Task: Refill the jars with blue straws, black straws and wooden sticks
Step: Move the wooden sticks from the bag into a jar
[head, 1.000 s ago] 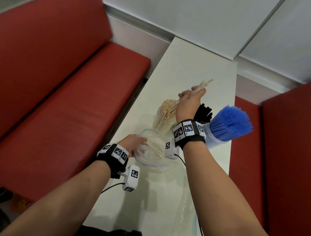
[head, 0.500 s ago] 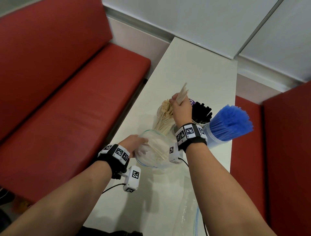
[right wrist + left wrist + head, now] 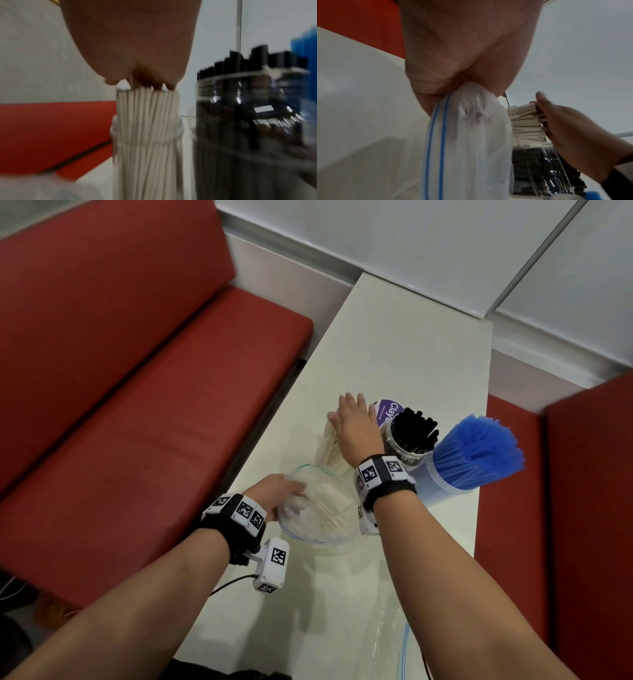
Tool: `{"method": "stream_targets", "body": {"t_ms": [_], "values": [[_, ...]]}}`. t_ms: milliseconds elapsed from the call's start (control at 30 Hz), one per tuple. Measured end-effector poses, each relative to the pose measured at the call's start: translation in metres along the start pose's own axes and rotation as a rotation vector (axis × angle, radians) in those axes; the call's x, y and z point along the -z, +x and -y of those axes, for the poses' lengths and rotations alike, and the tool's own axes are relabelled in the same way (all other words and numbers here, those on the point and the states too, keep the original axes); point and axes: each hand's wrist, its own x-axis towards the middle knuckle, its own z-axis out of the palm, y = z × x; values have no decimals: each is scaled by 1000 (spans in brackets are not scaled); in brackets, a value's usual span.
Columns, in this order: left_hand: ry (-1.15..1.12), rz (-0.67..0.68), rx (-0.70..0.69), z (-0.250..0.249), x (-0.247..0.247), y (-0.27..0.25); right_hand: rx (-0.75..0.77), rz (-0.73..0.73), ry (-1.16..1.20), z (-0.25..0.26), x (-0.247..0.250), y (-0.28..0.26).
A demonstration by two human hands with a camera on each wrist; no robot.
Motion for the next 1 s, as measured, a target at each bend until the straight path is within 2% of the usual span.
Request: {"method": "stream_targets", "body": {"t_ms": [33,133,167,300,367,433,533,567,600,700,733,767,800,900,933,1000], "values": [[8,2,-2,0,1,1,7,-25,-9,1,4,4],[9,4,2,0,2,2,-11,-250,-55,6,11,7],[10,4,2,0,2,2,-23,-269,-87,7,9,5],[13,8,-6,-1,3,0,-33,-11,-209,1,-13,-10],[25,10,-14,-2,4,-1,-38,-1,-98,-1,-8,-2],[33,5,-25,-2,5,-2,-42,-56,-29,-1,-4,3],[41,6,-51,-2,4,-3,-17,19,-46,-1,-5,-2],[34,7,-52,-2,4,-4,-9,5,11,-2,-4,-7],[28,6,-52,-1,3,-3,0,-63,105,-2,-1,-11],[24,0,-59,-1,2,-6,34,-399,410,2,10,-33],[19,-3,-66,0,2,-6,10,-431,480,3,13,-42],[12,-3,-74,1,2,-7,-37,-386,519,4,14,-52],[7,-1,-80,1,2,-7,-101,-268,531,4,14,-61],[-27,-13,-104,4,-1,-7,-351,229,533,-2,3,-84],[-38,-36,-113,4,-2,-8,-451,338,539,-5,-2,-92],[-54,-86,-126,6,-4,-8,-596,388,570,-10,-16,-103]]}}
